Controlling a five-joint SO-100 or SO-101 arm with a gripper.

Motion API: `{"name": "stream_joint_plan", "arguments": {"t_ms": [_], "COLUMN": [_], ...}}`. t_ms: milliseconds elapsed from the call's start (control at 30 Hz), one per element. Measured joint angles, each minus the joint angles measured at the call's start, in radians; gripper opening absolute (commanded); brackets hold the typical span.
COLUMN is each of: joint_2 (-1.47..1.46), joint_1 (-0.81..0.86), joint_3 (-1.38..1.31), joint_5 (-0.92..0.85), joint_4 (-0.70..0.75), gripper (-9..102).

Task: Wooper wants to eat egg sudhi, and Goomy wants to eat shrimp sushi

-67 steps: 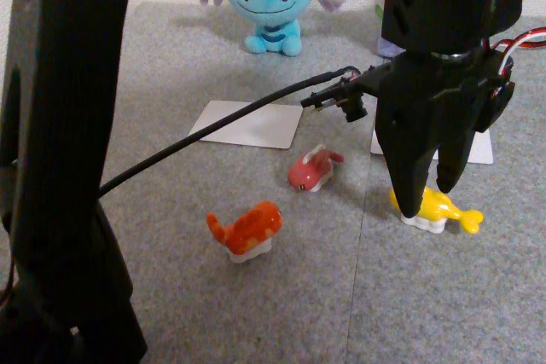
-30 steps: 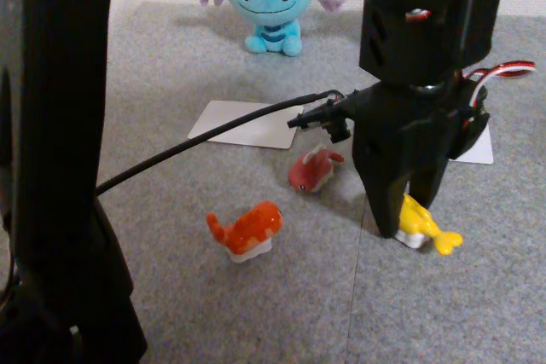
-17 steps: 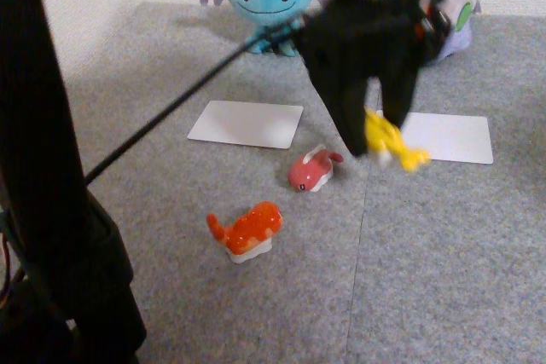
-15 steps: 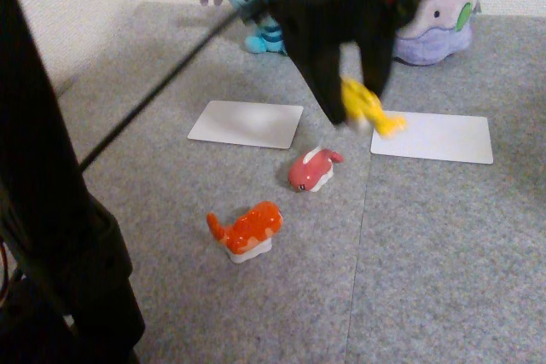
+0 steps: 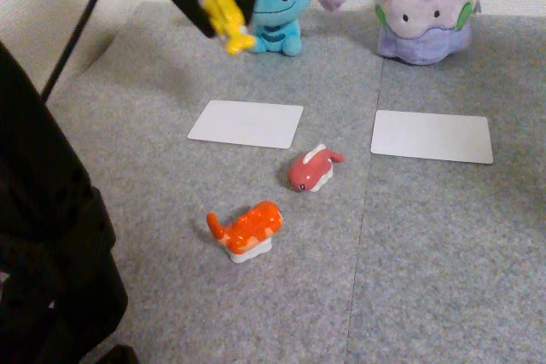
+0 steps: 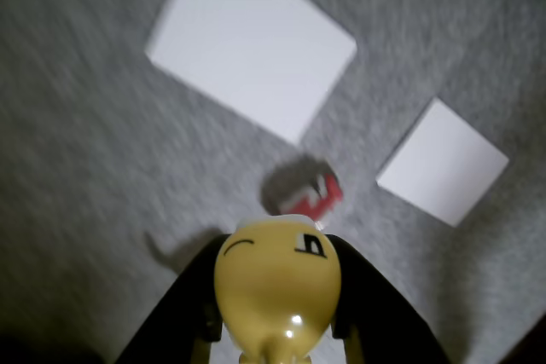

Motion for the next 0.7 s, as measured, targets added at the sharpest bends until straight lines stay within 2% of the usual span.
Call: {"name": "stream_joint_plan", "arguments": {"t_ms": [300,700], "joint_2": [-0.074,-0.362], "joint_1": [-0.02,-0.023], "joint_3": [0.0,0.002], "joint_5": [0.262,0.39], "joint_4": [-0.144,-0.316], "gripper": [0,0]}}
